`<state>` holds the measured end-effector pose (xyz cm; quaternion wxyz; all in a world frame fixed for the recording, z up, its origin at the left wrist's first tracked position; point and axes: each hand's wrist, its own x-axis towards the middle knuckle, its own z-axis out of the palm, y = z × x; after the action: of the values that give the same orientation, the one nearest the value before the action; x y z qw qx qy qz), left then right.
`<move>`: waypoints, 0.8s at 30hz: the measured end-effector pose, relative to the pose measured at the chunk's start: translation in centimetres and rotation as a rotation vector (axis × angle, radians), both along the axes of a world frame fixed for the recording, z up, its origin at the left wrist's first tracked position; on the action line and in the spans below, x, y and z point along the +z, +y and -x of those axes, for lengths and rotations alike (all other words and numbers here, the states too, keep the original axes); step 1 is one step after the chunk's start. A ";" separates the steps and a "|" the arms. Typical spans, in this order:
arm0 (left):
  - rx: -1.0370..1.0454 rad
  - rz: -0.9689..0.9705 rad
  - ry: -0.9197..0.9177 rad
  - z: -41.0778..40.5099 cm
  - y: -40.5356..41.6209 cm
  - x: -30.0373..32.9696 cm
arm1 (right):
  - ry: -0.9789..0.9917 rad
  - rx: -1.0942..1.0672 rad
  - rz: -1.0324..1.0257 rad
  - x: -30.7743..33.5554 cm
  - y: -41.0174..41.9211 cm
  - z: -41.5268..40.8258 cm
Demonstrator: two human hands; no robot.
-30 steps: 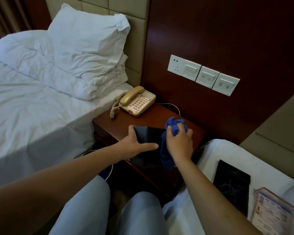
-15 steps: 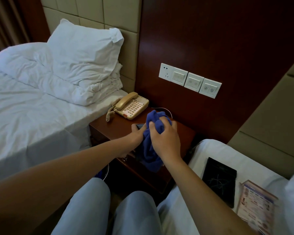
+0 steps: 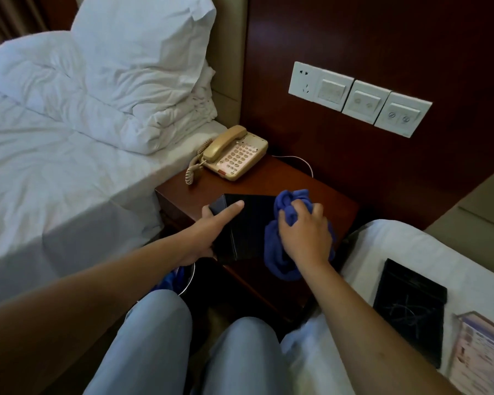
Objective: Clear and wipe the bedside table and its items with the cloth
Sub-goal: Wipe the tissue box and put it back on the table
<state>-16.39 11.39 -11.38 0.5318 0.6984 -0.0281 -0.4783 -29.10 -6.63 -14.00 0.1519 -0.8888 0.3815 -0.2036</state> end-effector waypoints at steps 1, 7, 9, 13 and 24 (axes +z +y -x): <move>0.006 0.015 0.008 -0.1 -0.1 0.0 | 0.023 -0.010 -0.020 0.0 -0.8 -0.2; 0.027 0.016 0.028 0.1 0.0 -0.1 | 0.134 -0.062 -0.073 0.2 -1.1 -1.0; 0.036 0.030 0.039 0.6 0.2 0.1 | 0.133 -0.044 -0.050 0.7 0.8 -0.4; 0.076 0.029 0.042 1.7 0.0 1.1 | 0.071 0.070 0.051 2.4 7.1 0.8; 0.064 0.046 0.156 0.5 0.2 -0.6 | 0.046 0.225 0.170 1.9 7.7 1.2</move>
<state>-16.88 11.63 -12.01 0.5631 0.6472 0.0250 -0.5132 -30.26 1.08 -12.10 0.0891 -0.9401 0.2640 -0.1965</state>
